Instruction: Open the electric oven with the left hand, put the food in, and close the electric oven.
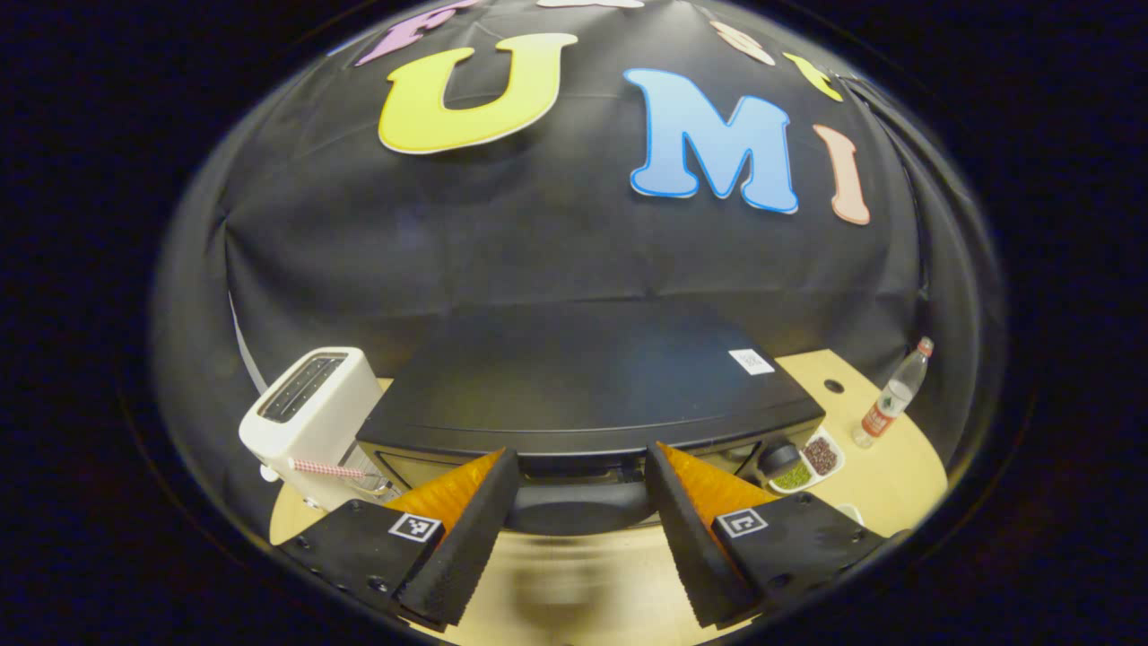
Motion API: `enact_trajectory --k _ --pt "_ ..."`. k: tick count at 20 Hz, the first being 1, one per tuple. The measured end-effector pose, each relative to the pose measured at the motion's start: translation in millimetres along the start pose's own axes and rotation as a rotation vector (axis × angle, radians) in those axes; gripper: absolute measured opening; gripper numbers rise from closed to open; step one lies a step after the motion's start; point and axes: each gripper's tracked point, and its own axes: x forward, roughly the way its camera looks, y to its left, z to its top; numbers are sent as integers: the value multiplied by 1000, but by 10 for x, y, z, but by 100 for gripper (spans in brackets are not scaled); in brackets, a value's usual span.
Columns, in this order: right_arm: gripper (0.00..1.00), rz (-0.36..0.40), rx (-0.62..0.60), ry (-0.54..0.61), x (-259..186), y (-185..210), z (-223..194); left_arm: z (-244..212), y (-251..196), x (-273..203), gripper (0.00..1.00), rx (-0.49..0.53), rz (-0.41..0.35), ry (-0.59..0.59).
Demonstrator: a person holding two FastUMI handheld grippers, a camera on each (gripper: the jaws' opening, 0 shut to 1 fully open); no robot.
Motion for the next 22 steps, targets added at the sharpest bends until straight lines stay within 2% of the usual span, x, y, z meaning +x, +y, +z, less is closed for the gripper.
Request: enact_trajectory --k 2,3,7,8,9,10,11,12,14,15,18,21,22 --pt "98 17 4 0 -2 66 13 -74 -18 -77 99 -19 -7 8" --pt "98 26 7 -5 2 95 29 -103 -24 -126 96 -15 -9 12" --pt "98 54 11 -6 -9 194 43 -322 -89 -295 99 -18 -15 30" --pt "98 60 14 -8 -19 214 65 -355 -91 -330 95 -9 -11 22" --pt "98 62 14 -12 -24 224 71 -408 -95 -378 96 -5 -11 24" --pt "98 65 12 -13 -36 237 80 -454 -101 -427 99 -9 -11 26" --pt "93 67 10 -14 -41 246 71 -520 -104 -463 95 -15 -11 34" --pt "98 69 10 -13 -47 252 77 -568 -114 -499 92 -13 -12 38" --pt "98 71 12 -13 -75 265 77 -690 -119 -580 99 -1 -13 48" --pt "98 73 10 -12 -84 277 70 -762 -121 -606 95 -5 -13 58" --pt "98 78 4 -5 -116 308 47 -992 -137 -694 99 -4 -15 91" --pt "98 87 5 4 -156 340 20 -1269 -143 -766 92 -6 -20 140" --pt "98 89 3 8 -165 346 12 -1374 -112 -796 99 -16 -14 157"
